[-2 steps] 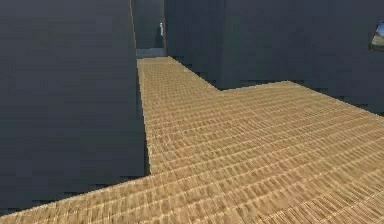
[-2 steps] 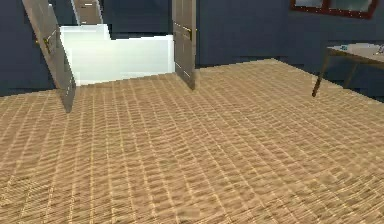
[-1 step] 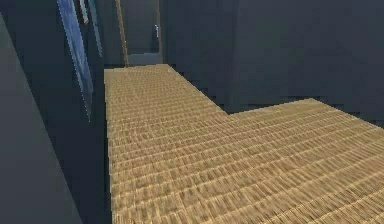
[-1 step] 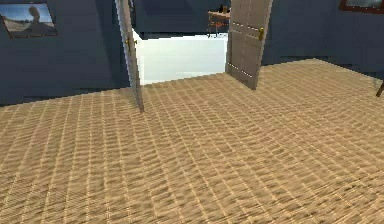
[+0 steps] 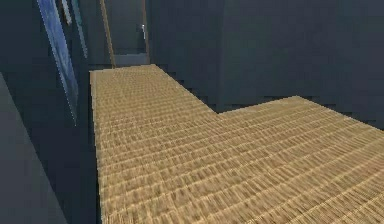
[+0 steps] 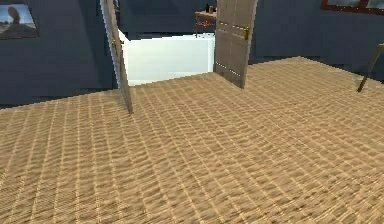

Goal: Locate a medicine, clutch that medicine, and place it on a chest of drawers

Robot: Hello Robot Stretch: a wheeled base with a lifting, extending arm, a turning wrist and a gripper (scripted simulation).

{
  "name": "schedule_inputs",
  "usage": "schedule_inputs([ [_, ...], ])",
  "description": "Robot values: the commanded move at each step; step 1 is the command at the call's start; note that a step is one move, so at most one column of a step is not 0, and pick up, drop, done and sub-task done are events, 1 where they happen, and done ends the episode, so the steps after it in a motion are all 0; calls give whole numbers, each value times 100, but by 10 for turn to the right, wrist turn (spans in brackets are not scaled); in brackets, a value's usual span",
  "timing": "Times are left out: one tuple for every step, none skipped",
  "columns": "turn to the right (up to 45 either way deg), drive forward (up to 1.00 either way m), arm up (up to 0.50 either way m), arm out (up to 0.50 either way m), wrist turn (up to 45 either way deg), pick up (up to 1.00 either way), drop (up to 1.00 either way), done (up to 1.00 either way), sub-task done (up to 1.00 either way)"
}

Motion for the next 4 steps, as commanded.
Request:
schedule_inputs([
  [0,50,0,0,0,0,0,0,0],
  [-150,0,0,0,0,0,0,0,0],
  [0,100,0,0,0,0,0,0,0],
  [0,100,0,0,0,0,0,0,0],
])
